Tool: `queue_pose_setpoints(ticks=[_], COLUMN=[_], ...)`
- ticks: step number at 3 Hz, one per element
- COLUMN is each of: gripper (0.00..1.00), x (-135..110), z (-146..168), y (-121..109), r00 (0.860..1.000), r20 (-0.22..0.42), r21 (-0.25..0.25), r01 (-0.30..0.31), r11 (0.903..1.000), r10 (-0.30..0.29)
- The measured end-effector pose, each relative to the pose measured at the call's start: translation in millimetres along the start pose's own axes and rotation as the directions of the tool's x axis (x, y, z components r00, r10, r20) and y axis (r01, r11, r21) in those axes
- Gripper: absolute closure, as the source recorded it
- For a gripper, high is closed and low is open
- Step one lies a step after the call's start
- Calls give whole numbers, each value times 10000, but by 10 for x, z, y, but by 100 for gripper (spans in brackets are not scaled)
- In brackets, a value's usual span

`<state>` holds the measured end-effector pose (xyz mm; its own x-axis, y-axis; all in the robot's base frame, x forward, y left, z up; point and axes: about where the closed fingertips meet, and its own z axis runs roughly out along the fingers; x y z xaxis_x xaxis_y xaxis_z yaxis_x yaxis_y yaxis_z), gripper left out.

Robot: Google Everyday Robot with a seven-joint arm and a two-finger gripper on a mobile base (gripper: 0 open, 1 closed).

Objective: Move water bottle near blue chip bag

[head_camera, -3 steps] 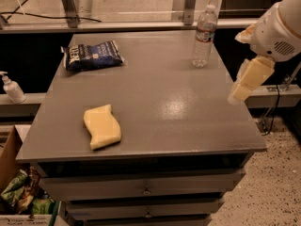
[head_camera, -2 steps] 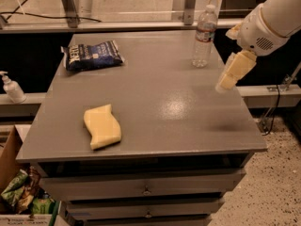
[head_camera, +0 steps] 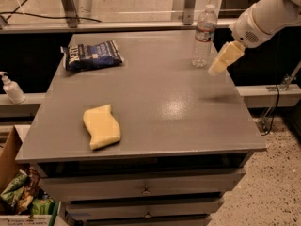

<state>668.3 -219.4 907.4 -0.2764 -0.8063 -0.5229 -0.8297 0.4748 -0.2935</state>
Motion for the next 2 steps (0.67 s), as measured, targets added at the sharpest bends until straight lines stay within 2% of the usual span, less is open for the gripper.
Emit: queue_pose_setpoints(ticks=[1,2], gripper=[0,0], x=[71,87], z=[191,350], y=[-246,-419], r00=[9969,9832], r20=[253,1013], r21=[376,343], r01=[-758,-1563], r11=[9964,9871], r10=[748,1521])
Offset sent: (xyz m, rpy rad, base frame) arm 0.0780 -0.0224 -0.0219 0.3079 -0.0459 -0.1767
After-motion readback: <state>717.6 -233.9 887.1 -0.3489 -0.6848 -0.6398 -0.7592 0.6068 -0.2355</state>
